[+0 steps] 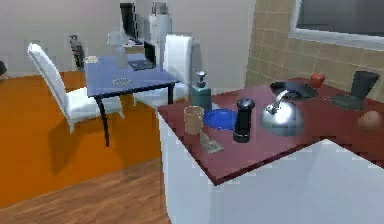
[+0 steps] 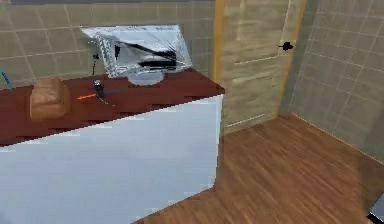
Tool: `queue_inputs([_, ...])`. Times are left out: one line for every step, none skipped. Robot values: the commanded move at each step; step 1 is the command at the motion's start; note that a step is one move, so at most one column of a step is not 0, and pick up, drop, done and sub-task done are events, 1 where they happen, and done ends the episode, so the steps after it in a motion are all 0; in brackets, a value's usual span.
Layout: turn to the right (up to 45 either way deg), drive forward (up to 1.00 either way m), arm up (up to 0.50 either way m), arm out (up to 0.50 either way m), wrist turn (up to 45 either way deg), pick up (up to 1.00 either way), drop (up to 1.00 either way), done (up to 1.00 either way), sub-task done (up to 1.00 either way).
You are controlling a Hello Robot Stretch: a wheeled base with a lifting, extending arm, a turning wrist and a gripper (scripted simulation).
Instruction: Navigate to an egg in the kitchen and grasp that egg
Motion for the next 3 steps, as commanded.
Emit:
queue_inputs([-42.0, 0.00, 0.00, 0.00, 0.0, 0.00, 0.00, 0.00, 0.00])
queue_inputs([-3.0, 0.00, 0.00, 0.00, 0.0, 0.00, 0.00, 0.00, 0.00])
queue_inputs([45.0, 0.00, 0.00, 0.00, 0.0, 0.00, 0.00, 0.00, 0.00])
